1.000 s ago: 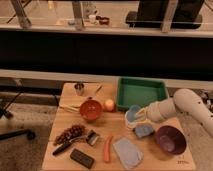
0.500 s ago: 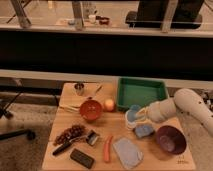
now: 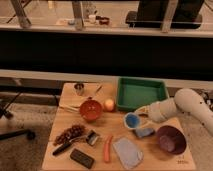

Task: Stack cups on top of each other

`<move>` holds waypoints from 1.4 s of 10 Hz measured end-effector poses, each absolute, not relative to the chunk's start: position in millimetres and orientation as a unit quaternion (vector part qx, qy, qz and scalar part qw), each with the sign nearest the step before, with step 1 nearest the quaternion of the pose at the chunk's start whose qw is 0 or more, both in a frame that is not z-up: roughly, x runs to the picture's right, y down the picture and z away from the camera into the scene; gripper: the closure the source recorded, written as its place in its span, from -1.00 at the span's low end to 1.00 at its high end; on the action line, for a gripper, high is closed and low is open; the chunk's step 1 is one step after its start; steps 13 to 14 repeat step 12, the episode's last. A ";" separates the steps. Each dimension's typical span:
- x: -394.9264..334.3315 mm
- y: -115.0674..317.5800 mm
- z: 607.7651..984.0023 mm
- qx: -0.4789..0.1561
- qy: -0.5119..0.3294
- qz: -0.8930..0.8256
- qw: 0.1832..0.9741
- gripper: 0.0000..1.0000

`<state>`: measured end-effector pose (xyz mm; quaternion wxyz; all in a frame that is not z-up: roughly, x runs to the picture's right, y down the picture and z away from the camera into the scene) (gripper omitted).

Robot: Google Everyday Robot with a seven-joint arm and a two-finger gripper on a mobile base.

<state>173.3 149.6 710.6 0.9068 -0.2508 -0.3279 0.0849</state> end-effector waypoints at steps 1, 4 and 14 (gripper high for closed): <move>173.6 149.8 710.2 -0.251 -0.328 0.085 0.907 -0.60; 174.6 148.9 707.0 -0.250 -0.330 0.084 0.906 -0.60; 176.9 150.8 700.6 -0.252 -0.343 0.083 0.901 -0.60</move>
